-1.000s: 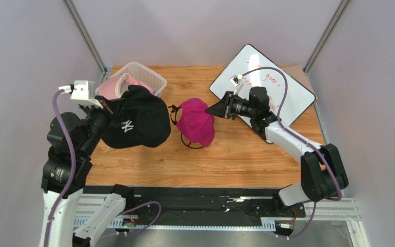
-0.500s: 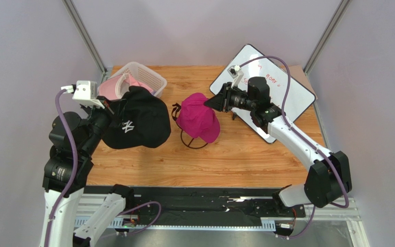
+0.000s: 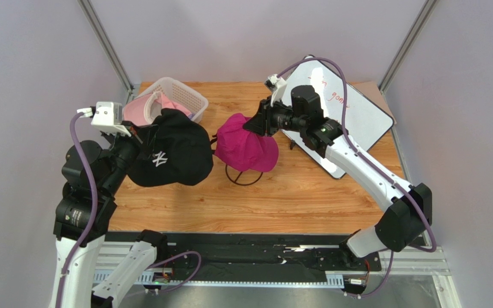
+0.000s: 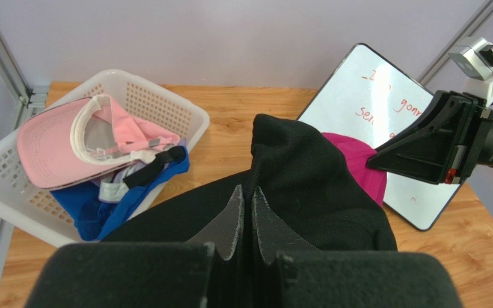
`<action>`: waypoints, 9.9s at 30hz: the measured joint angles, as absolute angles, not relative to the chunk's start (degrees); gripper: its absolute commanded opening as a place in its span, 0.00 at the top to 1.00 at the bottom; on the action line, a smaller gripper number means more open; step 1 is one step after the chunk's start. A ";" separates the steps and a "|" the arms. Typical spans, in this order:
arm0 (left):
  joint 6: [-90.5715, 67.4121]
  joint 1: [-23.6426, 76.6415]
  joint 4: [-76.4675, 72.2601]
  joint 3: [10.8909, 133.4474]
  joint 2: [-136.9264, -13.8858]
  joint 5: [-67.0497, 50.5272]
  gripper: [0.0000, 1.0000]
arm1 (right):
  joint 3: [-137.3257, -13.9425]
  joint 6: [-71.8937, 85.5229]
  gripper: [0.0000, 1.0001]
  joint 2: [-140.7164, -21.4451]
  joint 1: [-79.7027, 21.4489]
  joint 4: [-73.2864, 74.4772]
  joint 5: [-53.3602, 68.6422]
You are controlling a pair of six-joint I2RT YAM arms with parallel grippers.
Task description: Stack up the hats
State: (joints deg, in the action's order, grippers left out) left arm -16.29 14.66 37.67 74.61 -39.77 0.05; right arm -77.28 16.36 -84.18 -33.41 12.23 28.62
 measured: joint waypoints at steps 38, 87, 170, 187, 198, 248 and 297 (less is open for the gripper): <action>-16.60 14.66 37.89 69.58 -38.35 0.08 1.00 | -98.94 -0.32 0.53 -100.20 -45.56 31.35 11.51; -23.66 14.96 31.46 73.28 -43.66 -5.45 1.00 | -68.82 16.32 0.03 -63.86 -39.66 13.69 23.57; -2.85 41.28 32.12 81.17 -56.40 -52.64 0.05 | -79.88 10.90 1.00 -75.07 -46.22 21.30 84.58; 0.16 41.28 36.01 81.14 -56.90 -51.20 0.00 | -80.53 14.17 1.00 -77.93 -47.13 16.34 84.58; 0.67 41.28 35.97 77.76 -56.31 -54.04 0.81 | -80.77 14.50 1.00 -78.87 -46.50 16.34 84.64; -43.59 40.80 -6.11 63.77 -48.16 5.34 1.00 | -45.89 49.80 0.15 -62.02 -30.96 -39.57 44.05; -19.66 40.07 13.91 55.86 -30.28 15.77 0.01 | -64.23 78.37 1.00 -67.64 -21.54 -25.89 44.95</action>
